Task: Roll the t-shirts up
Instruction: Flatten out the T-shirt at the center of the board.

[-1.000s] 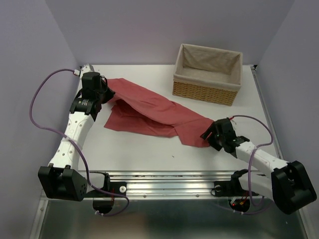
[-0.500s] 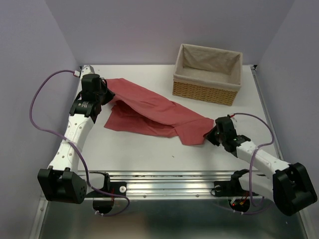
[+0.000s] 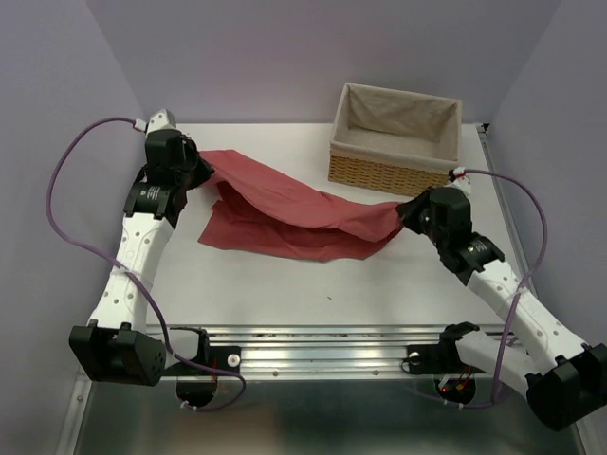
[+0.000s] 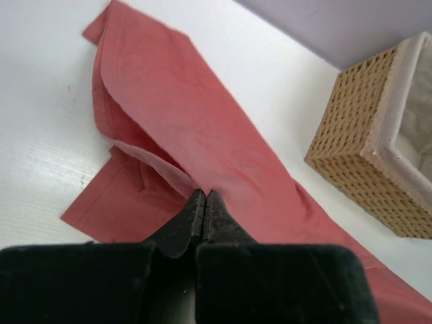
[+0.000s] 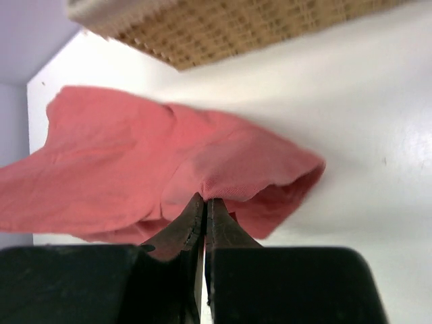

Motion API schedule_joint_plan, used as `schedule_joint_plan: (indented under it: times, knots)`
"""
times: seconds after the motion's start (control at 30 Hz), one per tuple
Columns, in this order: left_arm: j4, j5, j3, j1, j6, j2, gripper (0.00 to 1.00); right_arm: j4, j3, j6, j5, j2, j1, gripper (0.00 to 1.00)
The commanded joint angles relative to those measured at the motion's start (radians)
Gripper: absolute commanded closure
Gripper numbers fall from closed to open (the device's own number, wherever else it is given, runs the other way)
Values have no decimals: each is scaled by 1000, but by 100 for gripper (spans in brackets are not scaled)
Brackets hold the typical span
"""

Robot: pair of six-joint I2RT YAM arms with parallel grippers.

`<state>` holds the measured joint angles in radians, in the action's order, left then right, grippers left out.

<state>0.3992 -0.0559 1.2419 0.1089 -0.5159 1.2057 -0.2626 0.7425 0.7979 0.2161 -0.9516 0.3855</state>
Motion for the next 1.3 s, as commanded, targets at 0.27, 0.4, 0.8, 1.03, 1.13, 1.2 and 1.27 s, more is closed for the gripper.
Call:
schedule_joint_plan:
  times: [0.27,0.4,0.8,1.03,1.13,1.2,1.27]
  knots:
    - [15,93,539,-20,178,118,100,2,598,-393,207,-122,-4,99]
    - [13,119,698,-35,169,153,100,0,764,-453,172,-121,-4,99]
    - [-68,196,950,-43,123,17,100,-84,1078,-531,-81,-22,-4,99]
    - [-75,142,950,-44,128,-115,100,-78,1186,-519,-182,20,-4,99]
    - [-69,85,962,-43,142,-155,100,-44,1219,-506,-208,30,-4,99]
    - [-62,70,1000,-43,149,-153,100,-43,1251,-502,-253,19,-4,99]
    - [-56,67,1030,-44,163,-144,100,-44,1290,-490,-279,-10,-4,99]
